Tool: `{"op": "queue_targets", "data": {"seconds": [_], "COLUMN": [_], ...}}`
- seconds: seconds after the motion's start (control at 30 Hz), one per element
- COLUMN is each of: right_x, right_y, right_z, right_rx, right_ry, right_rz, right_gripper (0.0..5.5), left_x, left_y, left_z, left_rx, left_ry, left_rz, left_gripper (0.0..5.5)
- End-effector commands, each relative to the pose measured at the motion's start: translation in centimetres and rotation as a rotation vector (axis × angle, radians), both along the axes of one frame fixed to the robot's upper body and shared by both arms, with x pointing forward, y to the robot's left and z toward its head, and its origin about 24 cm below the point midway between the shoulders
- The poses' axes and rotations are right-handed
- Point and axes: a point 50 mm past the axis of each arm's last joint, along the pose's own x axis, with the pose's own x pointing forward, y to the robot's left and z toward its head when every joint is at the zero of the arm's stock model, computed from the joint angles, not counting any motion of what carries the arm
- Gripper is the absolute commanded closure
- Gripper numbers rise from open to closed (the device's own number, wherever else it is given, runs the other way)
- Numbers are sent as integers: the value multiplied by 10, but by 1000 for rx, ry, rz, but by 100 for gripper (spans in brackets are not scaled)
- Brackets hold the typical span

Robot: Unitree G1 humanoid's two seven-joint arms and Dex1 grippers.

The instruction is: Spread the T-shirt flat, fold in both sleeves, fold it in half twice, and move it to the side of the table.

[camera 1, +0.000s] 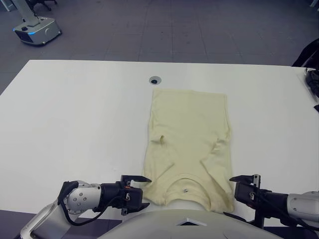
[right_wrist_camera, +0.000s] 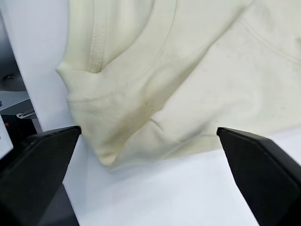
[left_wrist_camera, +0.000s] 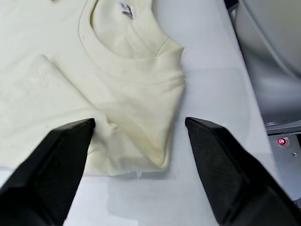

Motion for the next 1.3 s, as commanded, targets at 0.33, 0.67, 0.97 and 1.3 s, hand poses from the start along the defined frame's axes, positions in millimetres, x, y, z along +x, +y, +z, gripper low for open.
{"op": "queue_targets", "data": {"seconds": [0.33, 0.67, 0.97, 1.3], "right_x": [1, -1, 4, 0], "right_y": [0, 3, 1, 5], "right_z": [4, 4, -2, -4], "right_rx": [-17, -39, -96, -68], "right_ry": [1, 31, 24, 121], "right_rz": [26, 88, 162, 225], "right_gripper": [10, 94, 247, 406], "left_x": [-2, -5, -10, -11], "left_y": [5, 3, -2, -4], "left_z": [-8, -7, -7, -7], "left_rx": [68, 37, 15, 6], "left_ry": [-3, 8, 9, 5], "left_rz": [5, 13, 42, 60], "left_gripper": [447, 548, 548, 549]}}
